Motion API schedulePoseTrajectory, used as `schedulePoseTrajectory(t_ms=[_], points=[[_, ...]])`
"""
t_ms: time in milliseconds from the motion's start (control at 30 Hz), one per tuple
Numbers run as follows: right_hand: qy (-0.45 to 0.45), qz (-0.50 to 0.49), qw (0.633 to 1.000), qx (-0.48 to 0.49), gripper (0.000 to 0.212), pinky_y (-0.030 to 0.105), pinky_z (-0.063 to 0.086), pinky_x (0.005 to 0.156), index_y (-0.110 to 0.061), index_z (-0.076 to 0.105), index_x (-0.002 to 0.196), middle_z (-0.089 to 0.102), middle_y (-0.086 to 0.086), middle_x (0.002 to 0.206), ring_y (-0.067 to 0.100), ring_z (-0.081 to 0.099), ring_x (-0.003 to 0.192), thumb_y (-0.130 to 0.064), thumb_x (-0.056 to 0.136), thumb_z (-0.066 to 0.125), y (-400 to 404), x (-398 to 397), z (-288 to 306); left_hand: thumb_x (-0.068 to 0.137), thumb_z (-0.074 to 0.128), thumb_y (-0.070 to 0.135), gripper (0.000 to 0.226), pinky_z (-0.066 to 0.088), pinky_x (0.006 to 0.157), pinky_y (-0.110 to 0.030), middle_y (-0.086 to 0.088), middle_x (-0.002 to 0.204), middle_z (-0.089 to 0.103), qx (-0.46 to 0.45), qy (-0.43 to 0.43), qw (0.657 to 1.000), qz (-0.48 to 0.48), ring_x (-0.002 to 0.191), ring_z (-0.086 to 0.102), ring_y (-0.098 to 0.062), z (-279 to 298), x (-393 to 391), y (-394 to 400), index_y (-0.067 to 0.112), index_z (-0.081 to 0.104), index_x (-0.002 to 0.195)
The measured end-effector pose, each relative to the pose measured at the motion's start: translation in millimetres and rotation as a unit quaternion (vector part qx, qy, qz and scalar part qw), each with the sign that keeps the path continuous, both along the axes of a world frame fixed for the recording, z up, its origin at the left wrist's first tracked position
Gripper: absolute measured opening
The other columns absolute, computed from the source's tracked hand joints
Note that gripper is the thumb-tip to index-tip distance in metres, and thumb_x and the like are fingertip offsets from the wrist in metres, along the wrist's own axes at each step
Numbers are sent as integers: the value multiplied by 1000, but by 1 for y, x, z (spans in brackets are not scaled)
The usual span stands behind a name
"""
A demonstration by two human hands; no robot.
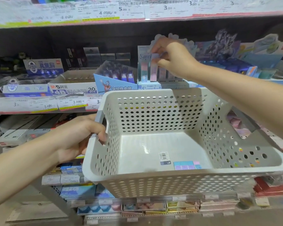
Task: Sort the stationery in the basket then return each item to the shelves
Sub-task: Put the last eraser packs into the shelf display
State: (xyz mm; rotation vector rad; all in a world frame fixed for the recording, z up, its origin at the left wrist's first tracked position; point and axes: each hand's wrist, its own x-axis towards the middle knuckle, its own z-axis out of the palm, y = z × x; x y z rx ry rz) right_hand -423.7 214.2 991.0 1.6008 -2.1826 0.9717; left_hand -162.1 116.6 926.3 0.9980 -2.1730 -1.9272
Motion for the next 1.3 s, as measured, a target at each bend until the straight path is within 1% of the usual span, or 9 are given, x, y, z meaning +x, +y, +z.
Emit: schedulePoseTrajectory(t_ms=[200,333,500,700,833,933,1067,1200,1300], points=[[-31,35,999,0,19,36,53,86,-3,59,106,58,7,94,23,62,84,-8,87,62,-2,-5,4,27,62,7,86,34,82,-52,-29,94,62,2,4,1000,8,83,55,-38,2,2,1,-3,57,112],[-38,43,998,2,16,35,54,87,-7,58,103,58,10,94,25,62,83,-4,88,60,1,-9,4,26,64,10,86,34,89,-62,-36,113,59,13,6,1000,6,87,57,-41,5,4,4,2,60,112],[-21,44,999,-6,16,36,54,87,-5,59,104,61,11,94,30,65,87,-3,88,59,-1,-12,0,28,61,5,84,35,95,-67,-28,99,66,7,0,1000,-5,84,59,-39,5,5,3,0,59,112],[24,24,999,36,16,25,49,78,-6,62,104,68,11,99,14,59,81,-7,88,61,-6,-8,-7,25,63,9,88,40,93,-66,-24,95,67,7,-6,1000,-6,83,61,-37,5,3,0,0,59,113],[51,0,999,-18,18,22,47,79,-7,66,103,64,7,104,15,57,87,-16,88,63,-2,-12,-18,32,59,2,80,43,77,-47,-22,85,64,5,-7,1000,-14,74,58,-34,1,2,-4,-2,57,111],[74,6,997,-33,24,37,49,82,-5,71,96,68,10,100,24,61,90,-24,89,58,1,-11,-27,32,59,2,77,44,71,-39,-20,80,64,2,-5,1000,-14,68,58,-31,-1,2,-6,-3,58,109],[116,6,993,9,38,34,46,93,-3,68,112,66,13,114,28,59,106,-3,83,44,7,-6,-30,43,54,0,68,51,78,-47,-21,85,66,-2,-13,1000,-3,74,60,-33,0,2,-4,-1,59,111],[127,-12,989,81,55,31,36,105,-8,48,137,48,13,135,27,44,125,5,84,41,19,2,-31,44,55,1,67,42,87,-54,-22,90,66,-5,-20,1000,10,81,59,-36,2,3,-2,1,61,111],[134,26,991,14,50,26,38,95,-6,53,125,51,10,125,22,48,114,5,78,43,33,24,-39,36,59,2,76,38,84,-53,-28,94,65,-3,-17,1000,16,83,58,-37,3,3,0,-1,60,112]])
